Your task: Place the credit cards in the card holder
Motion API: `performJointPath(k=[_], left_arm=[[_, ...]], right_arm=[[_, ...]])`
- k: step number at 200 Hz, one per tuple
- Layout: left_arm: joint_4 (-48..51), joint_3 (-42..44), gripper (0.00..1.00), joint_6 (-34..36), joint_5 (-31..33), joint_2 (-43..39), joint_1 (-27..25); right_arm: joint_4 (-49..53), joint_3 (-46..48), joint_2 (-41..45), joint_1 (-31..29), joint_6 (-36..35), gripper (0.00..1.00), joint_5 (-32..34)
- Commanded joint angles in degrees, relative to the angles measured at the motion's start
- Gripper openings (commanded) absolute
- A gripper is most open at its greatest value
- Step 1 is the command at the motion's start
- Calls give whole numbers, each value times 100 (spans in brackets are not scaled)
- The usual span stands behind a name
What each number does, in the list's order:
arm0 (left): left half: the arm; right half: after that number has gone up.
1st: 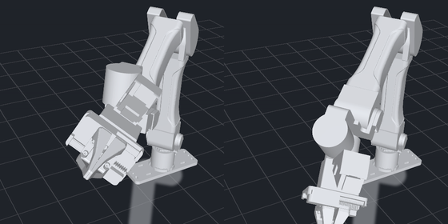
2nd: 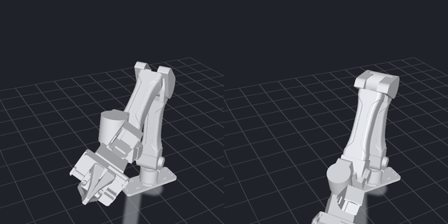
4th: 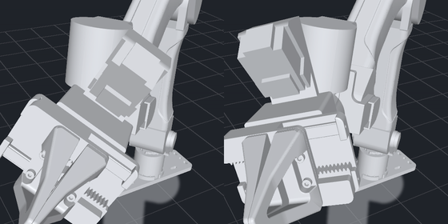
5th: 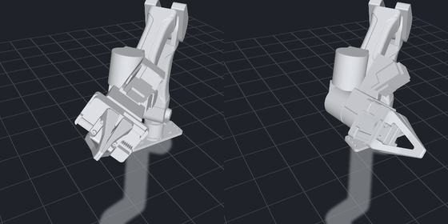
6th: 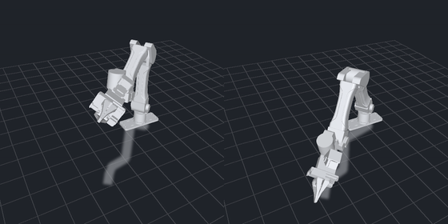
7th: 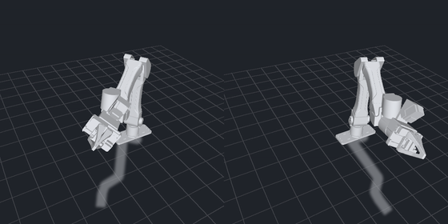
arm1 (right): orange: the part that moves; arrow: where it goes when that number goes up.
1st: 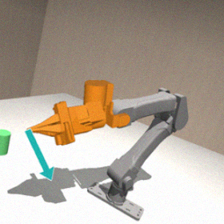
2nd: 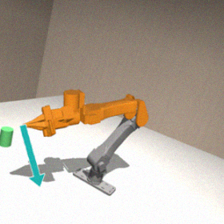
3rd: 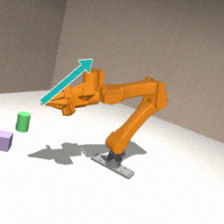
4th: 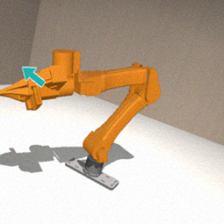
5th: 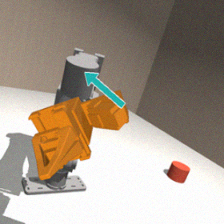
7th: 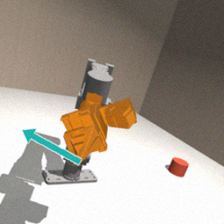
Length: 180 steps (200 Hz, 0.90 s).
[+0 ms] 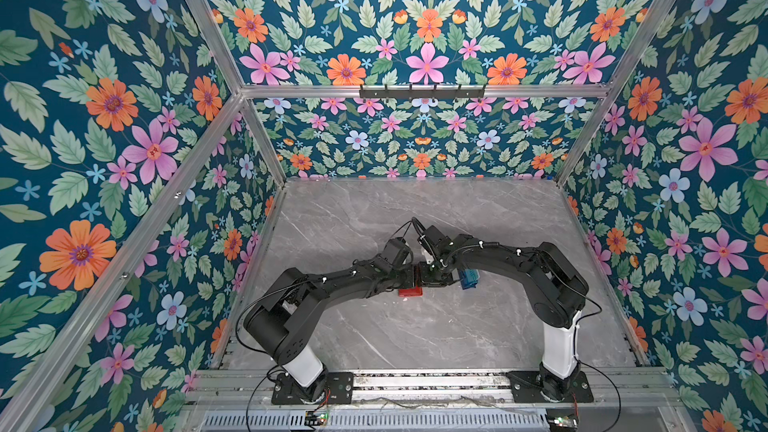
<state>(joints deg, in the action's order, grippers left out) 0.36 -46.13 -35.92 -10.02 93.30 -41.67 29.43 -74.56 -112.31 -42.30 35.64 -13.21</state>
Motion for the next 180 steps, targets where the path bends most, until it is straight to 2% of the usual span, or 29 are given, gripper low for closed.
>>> performJointPath(k=[1, 180], left_arm=[[113, 7, 0, -39, 107, -24, 17], [-192, 157, 0, -288, -423, 25, 123]], right_arm=[[300, 4, -45, -6, 31, 37, 302], [262, -7, 23, -1, 110, 37, 319]])
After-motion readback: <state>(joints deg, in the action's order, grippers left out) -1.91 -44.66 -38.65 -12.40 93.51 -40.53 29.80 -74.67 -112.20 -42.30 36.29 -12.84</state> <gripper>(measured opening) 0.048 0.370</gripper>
